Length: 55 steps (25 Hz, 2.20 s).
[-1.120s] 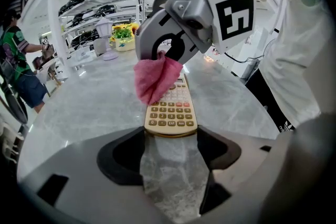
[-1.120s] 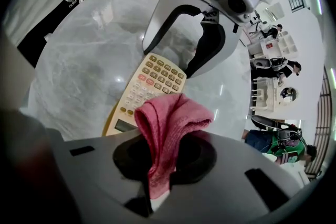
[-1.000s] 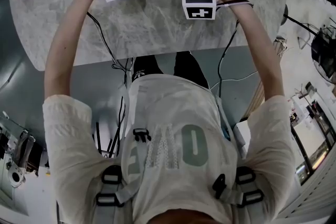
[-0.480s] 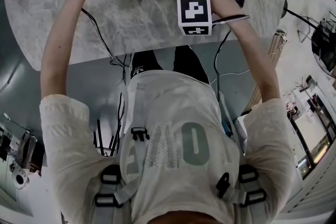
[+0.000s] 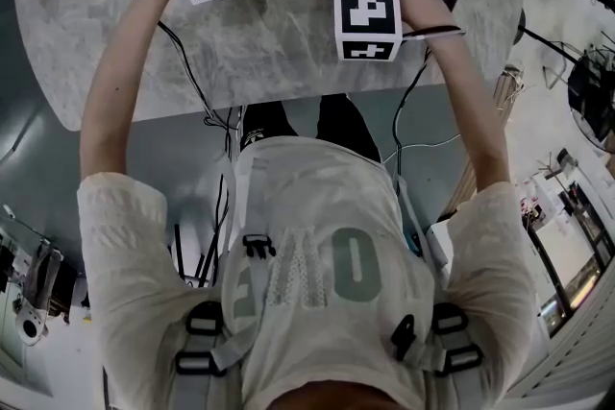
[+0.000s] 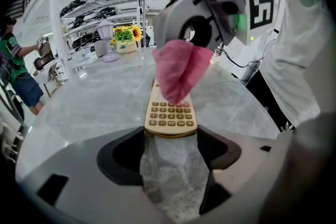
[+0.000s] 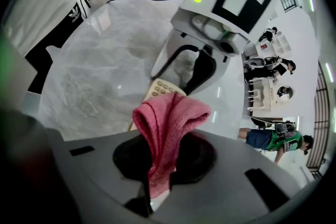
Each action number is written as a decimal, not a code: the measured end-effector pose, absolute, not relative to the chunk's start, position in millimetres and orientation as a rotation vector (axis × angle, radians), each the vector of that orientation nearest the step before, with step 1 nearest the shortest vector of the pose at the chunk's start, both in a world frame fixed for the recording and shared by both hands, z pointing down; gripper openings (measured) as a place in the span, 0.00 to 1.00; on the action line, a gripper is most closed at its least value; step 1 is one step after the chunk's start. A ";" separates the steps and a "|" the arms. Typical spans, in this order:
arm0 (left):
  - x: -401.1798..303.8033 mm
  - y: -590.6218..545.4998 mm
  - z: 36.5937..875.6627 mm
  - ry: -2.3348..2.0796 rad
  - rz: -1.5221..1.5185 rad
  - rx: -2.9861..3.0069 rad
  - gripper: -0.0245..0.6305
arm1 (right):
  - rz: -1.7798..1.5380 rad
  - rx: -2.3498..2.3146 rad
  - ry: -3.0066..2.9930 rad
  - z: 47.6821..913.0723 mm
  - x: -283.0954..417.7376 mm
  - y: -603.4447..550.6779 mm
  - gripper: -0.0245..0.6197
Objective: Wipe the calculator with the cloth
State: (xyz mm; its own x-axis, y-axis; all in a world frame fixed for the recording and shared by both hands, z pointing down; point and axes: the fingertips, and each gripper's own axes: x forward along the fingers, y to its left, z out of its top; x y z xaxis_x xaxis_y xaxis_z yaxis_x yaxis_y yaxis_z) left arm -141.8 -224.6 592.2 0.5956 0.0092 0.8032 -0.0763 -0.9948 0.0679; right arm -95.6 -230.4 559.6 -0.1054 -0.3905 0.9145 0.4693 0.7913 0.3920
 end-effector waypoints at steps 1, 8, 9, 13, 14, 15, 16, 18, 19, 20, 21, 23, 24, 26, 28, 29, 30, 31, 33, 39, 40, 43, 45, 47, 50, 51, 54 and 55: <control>-141.6 -225.2 591.5 -0.058 1.369 2.723 0.53 | -0.743 -0.053 -1.508 555.3 -100.6 -241.8 0.12; -141.2 -224.8 590.5 -0.062 1.357 2.728 0.53 | -0.793 -0.123 -1.495 563.1 -133.9 -268.7 0.12; -141.2 -225.0 590.9 -0.062 1.352 2.730 0.53 | -0.798 -0.140 -1.485 568.7 -135.3 -268.3 0.12; -141.3 -225.0 591.4 -0.056 1.342 2.737 0.53 | -0.795 -0.165 -1.469 582.2 -134.2 -264.4 0.12; -141.8 -225.4 591.3 -0.058 1.344 2.738 0.53 | -0.791 -0.165 -1.472 582.6 -133.9 -263.5 0.12; -142.3 -225.8 591.0 -0.059 1.345 2.739 0.53 | -0.792 -0.164 -1.473 582.5 -133.8 -263.2 0.12; -142.7 -225.8 590.7 -0.060 1.344 2.739 0.53 | -0.794 -0.165 -1.473 582.3 -133.8 -263.1 0.12; -143.0 -225.4 590.5 -0.060 1.342 2.739 0.53 | -0.794 -0.165 -1.473 582.5 -134.0 -263.0 0.12; -143.0 -225.2 590.7 -0.060 1.341 2.739 0.53 | -0.793 -0.163 -1.473 582.8 -134.0 -263.0 0.12; -142.8 -225.2 590.9 -0.061 1.340 2.739 0.53 | -0.795 -0.162 -1.472 583.0 -133.9 -262.9 0.12; -142.7 -225.4 591.1 -0.063 1.339 2.740 0.53 | -0.800 -0.160 -1.470 583.0 -133.8 -262.5 0.12; -142.4 -225.7 591.3 -0.067 1.337 2.742 0.53 | -0.814 -0.159 -1.466 582.4 -133.7 -259.8 0.12; -142.1 -225.7 591.2 -0.068 1.337 2.742 0.53 | -0.822 -0.158 -1.464 581.7 -133.4 -257.6 0.12; -141.4 -225.7 590.9 -0.068 1.335 2.744 0.53 | -0.835 -0.154 -1.461 580.2 -132.6 -253.0 0.12; -141.4 -225.9 590.8 -0.069 1.333 2.744 0.53 | -0.838 -0.155 -1.462 579.4 -132.5 -246.7 0.12; -141.4 -225.7 590.8 -0.067 1.331 2.745 0.53 | -0.838 -0.160 -1.464 579.3 -132.8 -242.1 0.12; -141.2 -225.4 590.7 -0.066 1.329 2.746 0.53 | -0.842 -0.168 -1.464 579.1 -133.1 -236.8 0.12; -140.9 -225.2 590.3 -0.065 1.326 2.748 0.53 | -0.847 -0.176 -1.464 578.9 -133.0 -231.1 0.12; -139.7 -224.8 589.0 -0.061 1.320 2.751 0.53 | -0.858 -0.192 -1.461 578.0 -131.9 -220.3 0.12; -140.5 -224.9 588.3 -0.064 1.315 2.753 0.53 | -0.854 -0.206 -1.460 578.3 -129.2 -200.5 0.12; -140.7 -224.6 588.9 -0.064 1.314 2.752 0.53 | -0.851 -0.206 -1.461 578.9 -129.1 -198.4 0.12; -140.8 -224.3 590.0 -0.066 1.312 2.753 0.53 | -0.843 -0.205 -1.466 580.4 -129.2 -193.7 0.12; -140.9 -225.2 589.8 -0.067 1.310 2.755 0.53 | -0.838 -0.201 -1.468 580.5 -129.2 -192.8 0.12; -140.7 -225.4 589.8 -0.067 1.310 2.755 0.53 | -0.837 -0.196 -1.469 580.7 -128.9 -192.3 0.12; -139.2 -225.3 589.8 -0.067 1.312 2.755 0.53 | -0.831 -0.198 -1.473 580.9 -127.4 -192.4 0.12; -139.1 -225.8 589.4 -0.066 1.315 2.755 0.53 | -0.827 -0.201 -1.477 580.4 -127.3 -193.0 0.12; -139.1 -225.7 587.8 -0.066 1.324 2.747 0.53 | -0.817 -0.209 -1.484 578.0 -127.4 -194.3 0.12; -139.1 -225.2 587.5 -0.066 1.327 2.745 0.53 | -0.814 -0.209 -1.487 577.3 -127.5 -194.6 0.12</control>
State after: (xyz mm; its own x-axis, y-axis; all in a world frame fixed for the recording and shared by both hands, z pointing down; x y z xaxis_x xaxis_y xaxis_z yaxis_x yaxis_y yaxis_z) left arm -139.1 -225.2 587.5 0.6212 0.0013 0.7836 -0.0787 -0.9948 0.0641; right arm -127.5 -194.6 577.3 -0.1198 -0.3511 0.9286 0.5930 0.7249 0.3505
